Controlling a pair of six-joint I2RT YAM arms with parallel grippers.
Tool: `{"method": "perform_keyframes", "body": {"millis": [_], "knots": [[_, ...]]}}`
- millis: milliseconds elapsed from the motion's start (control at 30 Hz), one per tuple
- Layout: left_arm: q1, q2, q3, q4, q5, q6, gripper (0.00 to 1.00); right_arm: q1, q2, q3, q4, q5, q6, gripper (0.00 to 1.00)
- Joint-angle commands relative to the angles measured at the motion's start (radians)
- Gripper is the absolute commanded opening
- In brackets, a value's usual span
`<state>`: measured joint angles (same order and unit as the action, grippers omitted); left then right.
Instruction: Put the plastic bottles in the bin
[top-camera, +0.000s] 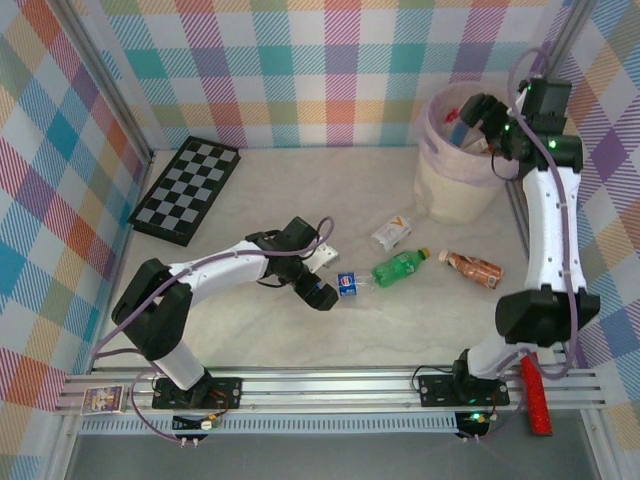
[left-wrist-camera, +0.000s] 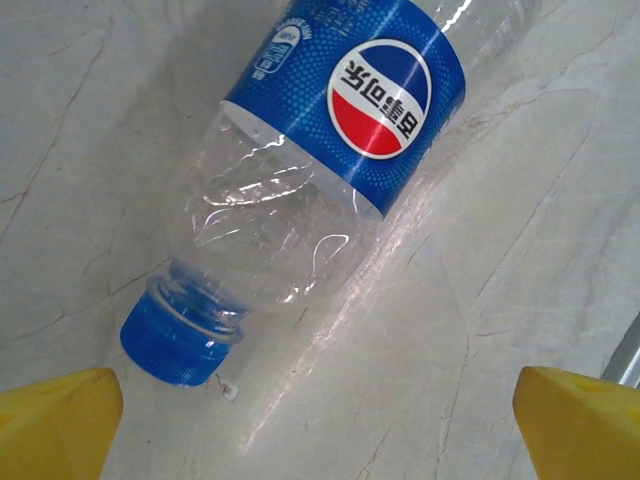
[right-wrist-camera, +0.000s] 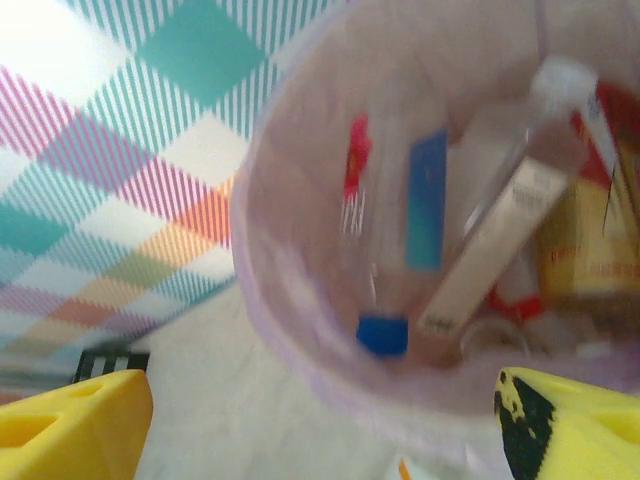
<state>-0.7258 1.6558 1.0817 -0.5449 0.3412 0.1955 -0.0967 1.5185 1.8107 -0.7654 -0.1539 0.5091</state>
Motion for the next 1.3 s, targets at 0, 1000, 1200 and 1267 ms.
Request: {"method": "perform_keyframes", "body": {"millis": [0,1000,1200,1267], "knots": [[-0.009,0.033,0.05,-0.038,-0.003,0.059,1.0,0.008,-0.103,-0.159,0.0,-0.074,-0.013,0.89],[-0.058,0.211,0.111,0.09,-0.016,0.089,0.57,0.009,-0.422,-0.614,0.028,-0.317,0.127,0.88],[-0.052,0.17,0.091,0.079,-0.028,0.055,0.53,0.015,-0.446,-0.651,0.044,-0.374,0.159,0.88],[-0.035,0.14,0.071,0.085,-0.02,0.031,0.51,0.026,-0.452,-0.667,0.054,-0.392,0.171,0.88]]}}
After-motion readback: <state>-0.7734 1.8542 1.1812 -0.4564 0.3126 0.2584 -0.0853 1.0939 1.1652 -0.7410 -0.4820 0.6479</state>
